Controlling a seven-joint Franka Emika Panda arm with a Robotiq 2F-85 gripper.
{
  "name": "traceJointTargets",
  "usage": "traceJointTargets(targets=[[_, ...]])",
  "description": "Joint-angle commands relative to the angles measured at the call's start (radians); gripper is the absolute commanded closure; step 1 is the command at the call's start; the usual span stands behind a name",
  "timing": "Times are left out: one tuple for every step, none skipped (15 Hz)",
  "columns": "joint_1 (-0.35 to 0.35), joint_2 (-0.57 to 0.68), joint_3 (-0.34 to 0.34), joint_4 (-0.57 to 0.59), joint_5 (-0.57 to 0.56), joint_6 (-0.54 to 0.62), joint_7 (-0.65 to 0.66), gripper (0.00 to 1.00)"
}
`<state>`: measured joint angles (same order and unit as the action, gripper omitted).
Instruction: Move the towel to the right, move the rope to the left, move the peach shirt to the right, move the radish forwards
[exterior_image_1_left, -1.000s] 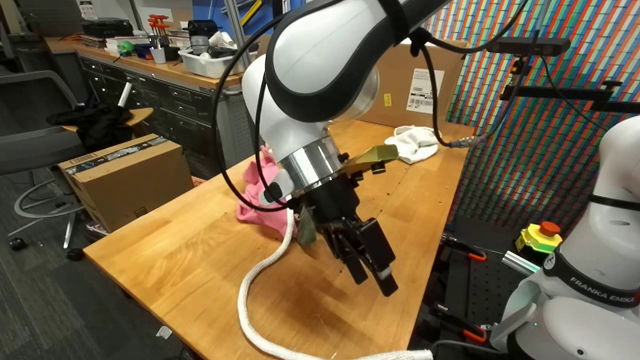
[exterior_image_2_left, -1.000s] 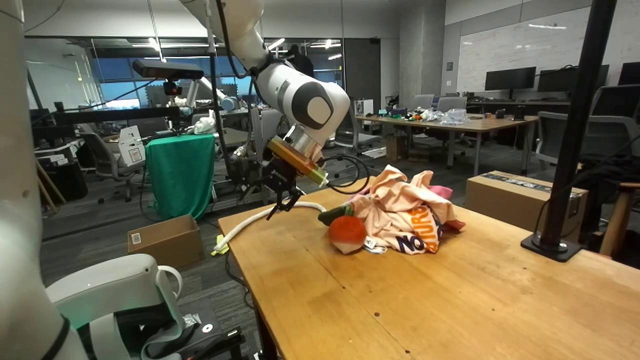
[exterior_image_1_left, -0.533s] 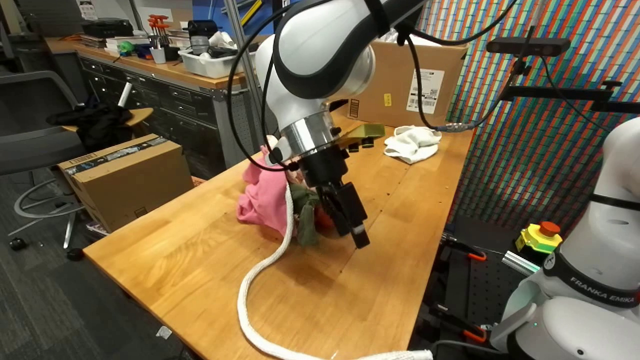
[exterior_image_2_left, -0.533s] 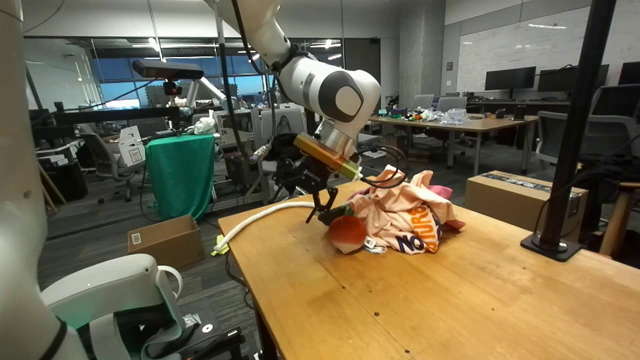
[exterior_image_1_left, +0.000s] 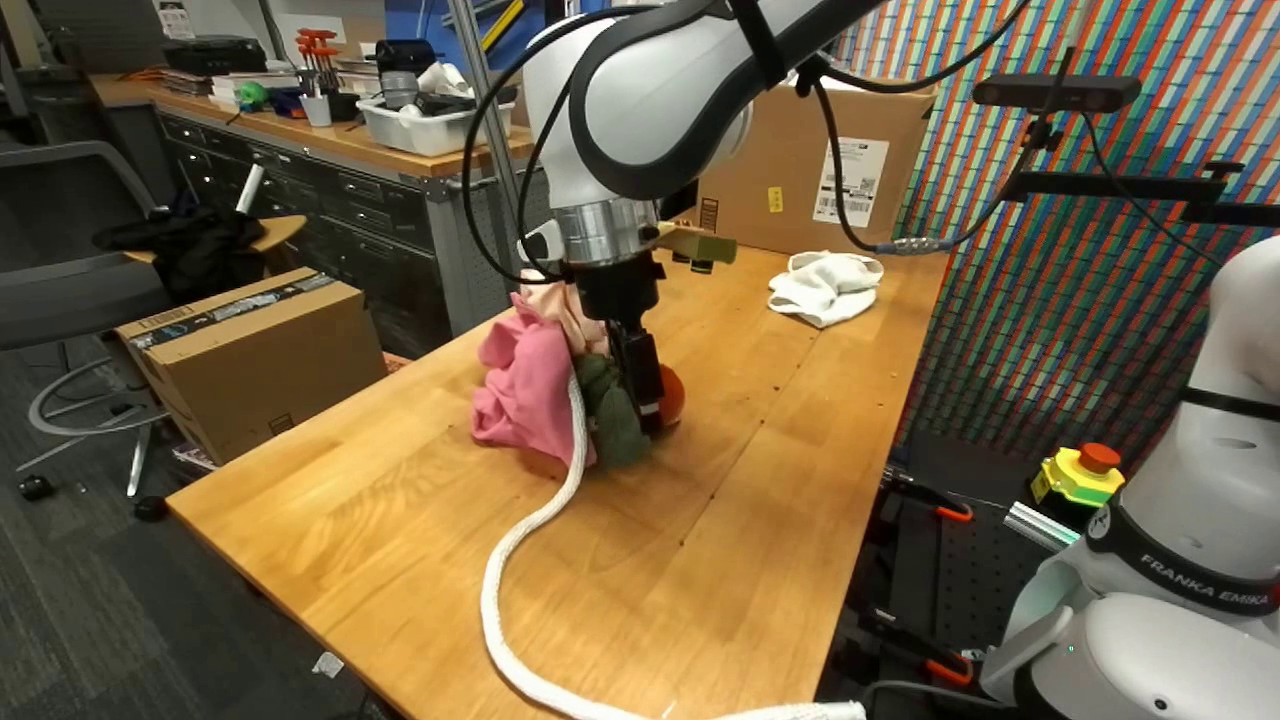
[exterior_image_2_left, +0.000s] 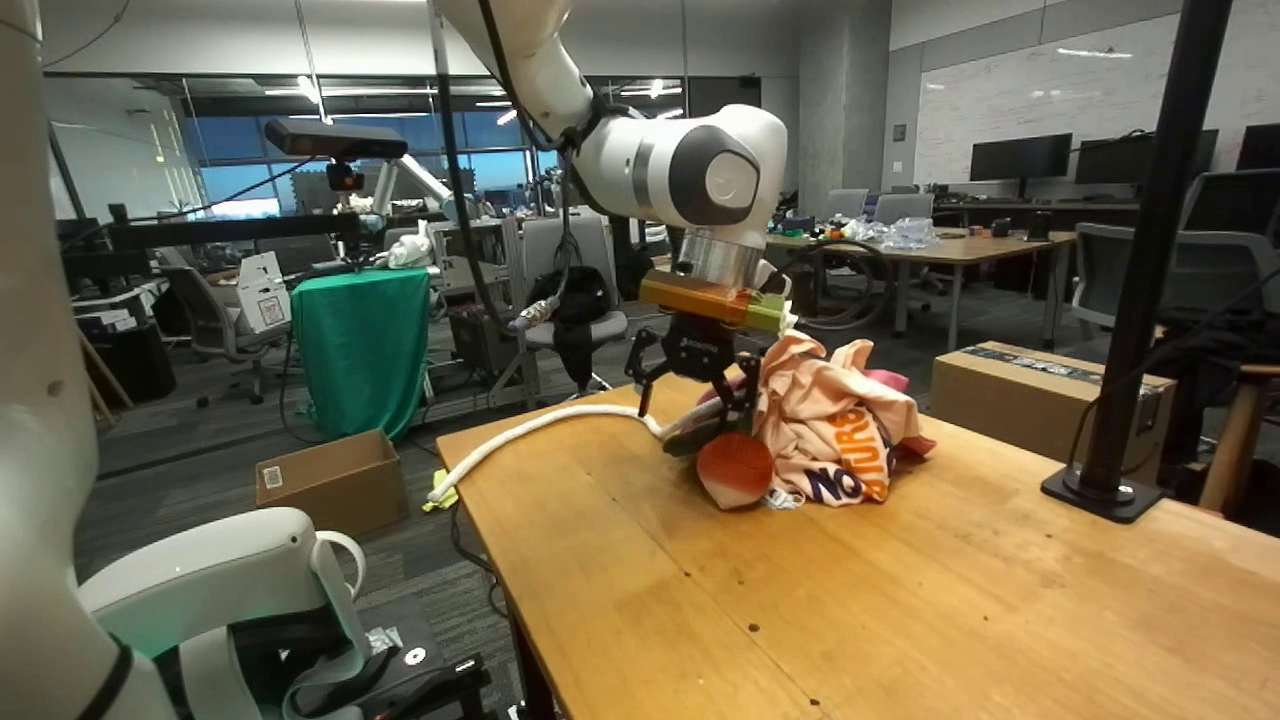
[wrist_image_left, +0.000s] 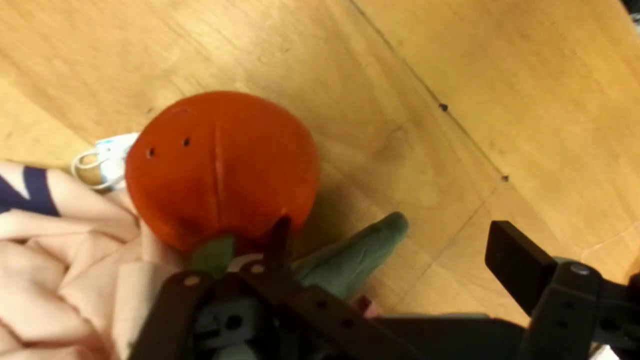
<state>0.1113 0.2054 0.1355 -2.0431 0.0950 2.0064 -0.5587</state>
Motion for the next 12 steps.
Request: traceJointTargets(targets=[[-0.007,-0.001,0.004,0.024,-0.016,0.064,0.074,0.00],[-0.010,0.001,0.007,0.033,-0.001,0.048,0.081,0.00],[-0.010,0.000,0.009,0.038,0.006,0.042,0.093,0.00],[-0.014,0.003,0.011,0.049,0.026,0.013,0.098,0.00],[-0.013,0.003,0.012,0.052,0.035,0.007,0.104,0.00],[-0.015,0.007,0.015,0.057,0.054,-0.013,0.106,0.00],[-0.014,0.007,0.016,0.057,0.069,-0.024,0.112,0.00],[-0.012,0.008,0.018,0.054,0.085,-0.026,0.122,0.00],[-0.011,0.007,0.018,0.051,0.095,-0.026,0.132,0.00],[-0.009,0.005,0.021,0.045,0.115,-0.017,0.148,0.00],[-0.007,0.004,0.023,0.042,0.130,-0.006,0.165,0.00],[-0.003,0.003,0.027,0.037,0.147,0.008,0.186,0.00]])
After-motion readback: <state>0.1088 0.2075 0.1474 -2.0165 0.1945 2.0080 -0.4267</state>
